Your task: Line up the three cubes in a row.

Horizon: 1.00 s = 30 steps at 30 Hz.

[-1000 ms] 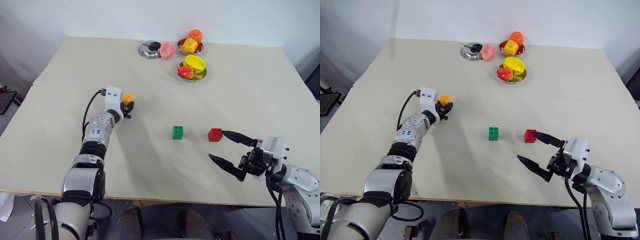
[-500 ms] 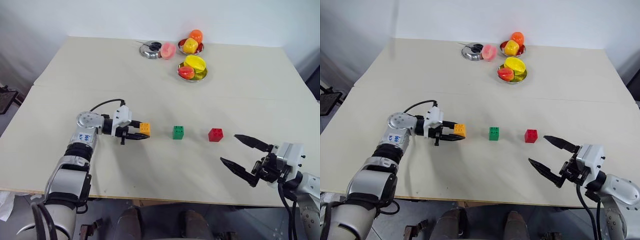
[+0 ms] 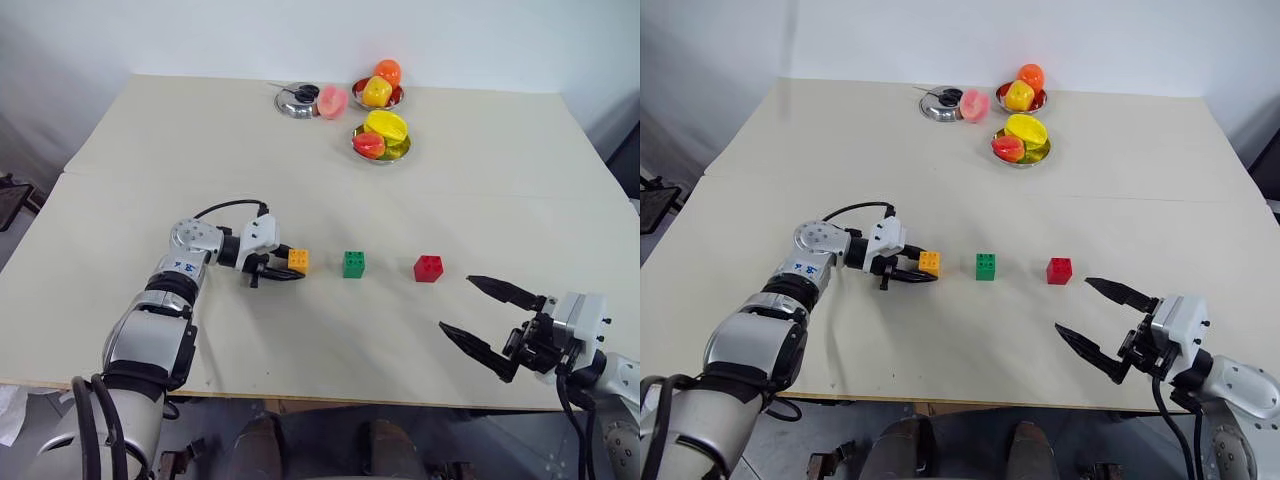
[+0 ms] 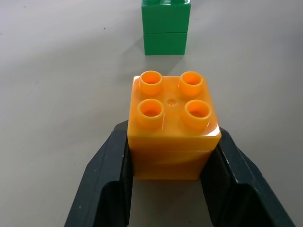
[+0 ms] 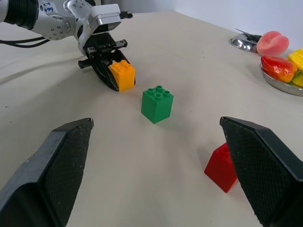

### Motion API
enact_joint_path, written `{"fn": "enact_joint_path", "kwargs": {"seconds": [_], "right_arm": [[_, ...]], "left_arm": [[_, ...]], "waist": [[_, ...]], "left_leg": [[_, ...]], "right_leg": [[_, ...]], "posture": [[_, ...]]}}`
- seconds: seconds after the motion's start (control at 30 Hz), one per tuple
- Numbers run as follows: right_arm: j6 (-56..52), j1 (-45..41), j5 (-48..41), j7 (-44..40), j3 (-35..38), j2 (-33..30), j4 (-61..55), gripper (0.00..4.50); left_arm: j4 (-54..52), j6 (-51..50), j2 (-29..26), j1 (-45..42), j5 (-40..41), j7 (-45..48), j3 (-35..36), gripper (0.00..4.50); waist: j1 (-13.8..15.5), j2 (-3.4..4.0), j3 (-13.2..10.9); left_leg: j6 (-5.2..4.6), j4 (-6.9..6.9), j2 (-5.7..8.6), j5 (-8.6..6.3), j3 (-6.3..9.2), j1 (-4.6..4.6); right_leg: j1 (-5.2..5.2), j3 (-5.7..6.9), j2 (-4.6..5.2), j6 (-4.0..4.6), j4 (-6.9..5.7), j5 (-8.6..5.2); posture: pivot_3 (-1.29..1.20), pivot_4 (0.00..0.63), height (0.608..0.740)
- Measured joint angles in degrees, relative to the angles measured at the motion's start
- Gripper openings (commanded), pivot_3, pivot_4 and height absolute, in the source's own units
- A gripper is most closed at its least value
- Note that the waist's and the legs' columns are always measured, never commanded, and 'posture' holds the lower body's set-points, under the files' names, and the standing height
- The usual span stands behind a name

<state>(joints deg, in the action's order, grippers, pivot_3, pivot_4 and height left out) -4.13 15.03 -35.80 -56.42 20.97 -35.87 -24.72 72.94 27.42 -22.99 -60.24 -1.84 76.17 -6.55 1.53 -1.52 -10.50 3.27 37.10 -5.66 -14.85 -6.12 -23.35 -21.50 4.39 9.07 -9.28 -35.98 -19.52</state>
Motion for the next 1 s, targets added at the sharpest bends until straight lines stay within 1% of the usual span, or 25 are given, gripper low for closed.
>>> {"fn": "enact_joint_path", "kwargs": {"seconds": [0.03, 0.13, 0.27, 0.47, 0.53, 0.6, 0.63, 0.7, 0.8, 0.83, 0.9, 1.0], "right_arm": [[0.0, 0.1, 0.0, 0.1, 0.0, 0.0, -0.1, 4.50], [-0.1, 0.6, -0.1, 0.3, 0.0, 0.0, -0.8, 4.50], [-0.1, 0.6, -0.1, 0.4, 0.0, 0.0, -1.0, 4.50], [-0.3, -0.4, -0.1, 0.2, 0.0, 0.0, -0.9, 4.50], [-0.3, -0.6, -0.1, -0.4, 0.0, -0.3, -0.8, 4.50], [-0.4, -0.4, -0.4, -1.9, 0.4, -1.8, 0.1, 4.50], [-0.4, -0.4, -0.8, -3.1, 1.0, -2.4, 1.0, 4.50], [1.1, -0.8, -0.8, -5.7, 3.1, -3.3, 4.9, 4.50], [3.8, -0.6, 0.2, -11.1, 5.1, -5.7, 14.0, 4.50], [4.4, -0.6, 0.6, -12.4, 5.2, -6.1, 15.9, 4.50], [7.4, -2.1, 2.0, -16.5, 4.7, -7.5, 20.4, 4.50], [11.2, -4.0, 3.5, -21.1, 4.5, -9.6, 27.3, 4.50]], "left_arm": [[0.1, -0.3, 0.0, 0.0, -0.1, -0.1, 0.2, 2.26], [0.8, -0.6, -0.1, 0.0, -0.7, -2.1, 1.0, 3.08], [1.0, -0.1, -0.7, 0.0, -0.9, -3.6, 1.7, 4.43], [1.0, 0.5, -3.3, 0.4, -0.7, -1.5, 3.1, 4.47], [0.0, 1.1, -4.8, 1.4, 0.5, 1.4, 4.4, 4.47], [-3.0, 1.4, -7.3, 3.6, 3.5, 6.6, 6.6, 4.47], [-6.2, 1.1, -9.1, 5.5, 5.3, 8.5, 7.9, 4.47], [-13.7, -1.3, -14.2, 11.8, 8.5, 9.8, 10.4, 4.47], [-27.6, -8.6, -21.7, 28.0, 14.4, 9.8, 15.1, 4.47], [-29.9, -10.0, -22.2, 30.7, 15.4, 9.7, 15.9, 4.47], [-37.7, -13.2, -22.6, 37.7, 17.6, 7.9, 17.8, 4.47], [-46.5, -16.1, -23.2, 45.3, 18.6, 2.6, 21.1, 4.47]], "waist": [[0.0, 0.00, 0.0], [0.0, 0.00, 0.0], [-0.1, 0.00, 0.0], [-0.1, 0.00, 0.0], [-0.2, 0.00, 0.0], [-0.2, 0.01, 0.0], [-0.3, 0.01, 0.0], [-0.8, 0.01, 0.0], [-1.7, 0.06, 0.0], [-1.6, 0.11, -0.1], [-1.0, 0.14, -0.1], [-0.3, 0.14, -0.1]], "left_leg": [[0.00, 0.00, 0.00, 0.00, 0.00, 0.00], [0.00, -0.01, 0.00, 0.00, 0.00, 0.00], [0.00, -0.03, 0.00, 0.00, 0.00, 0.00], [0.00, -0.05, -0.01, 0.00, -0.01, 0.00], [0.00, -0.06, -0.01, 0.00, -0.01, -0.01], [0.00, -0.08, -0.03, 0.00, -0.02, -0.02], [0.00, -0.10, -0.05, 0.00, -0.03, -0.01], [0.02, -0.16, -0.12, -0.01, -0.06, 0.04], [0.00, -0.26, -0.19, -0.04, -0.11, 0.08], [0.00, -0.20, -0.20, -0.04, -0.12, 0.07], [-0.01, -0.01, -0.21, -0.06, -0.10, 0.06], [-0.03, -0.01, -0.26, -0.07, -0.08, 0.10]], "right_leg": [[0.00, 0.00, 0.00, 0.00, 0.00, 0.00], [-0.01, 0.00, 0.00, 0.00, 0.00, 0.00], [-0.01, 0.00, 0.00, 0.00, 0.01, 0.00], [-0.02, 0.00, -0.01, 0.00, 0.01, 0.00], [-0.03, 0.00, -0.01, 0.00, 0.02, 0.00], [-0.05, 0.00, -0.03, 0.00, 0.01, 0.00], [-0.05, 0.00, -0.05, 0.01, 0.01, 0.00], [-0.03, -0.04, -0.11, 0.01, -0.03, 0.00], [-0.02, -0.09, -0.18, 0.02, -0.07, 0.00], [-0.02, -0.09, -0.18, 0.02, -0.09, 0.00], [0.00, -0.09, -0.17, 0.02, 0.01, -0.01], [0.01, -0.09, -0.18, 0.08, 0.00, 0.03]], "posture": [[0.00, 0.150, 0.740], [0.00, 0.150, 0.740], [0.00, 0.150, 0.740], [0.00, 0.150, 0.740], [0.00, 0.150, 0.740], [0.00, 0.150, 0.740], [0.00, 0.150, 0.740], [0.00, 0.150, 0.740], [0.00, 0.150, 0.740], [0.00, 0.150, 0.740], [0.00, 0.150, 0.740], [0.00, 0.150, 0.740]]}}
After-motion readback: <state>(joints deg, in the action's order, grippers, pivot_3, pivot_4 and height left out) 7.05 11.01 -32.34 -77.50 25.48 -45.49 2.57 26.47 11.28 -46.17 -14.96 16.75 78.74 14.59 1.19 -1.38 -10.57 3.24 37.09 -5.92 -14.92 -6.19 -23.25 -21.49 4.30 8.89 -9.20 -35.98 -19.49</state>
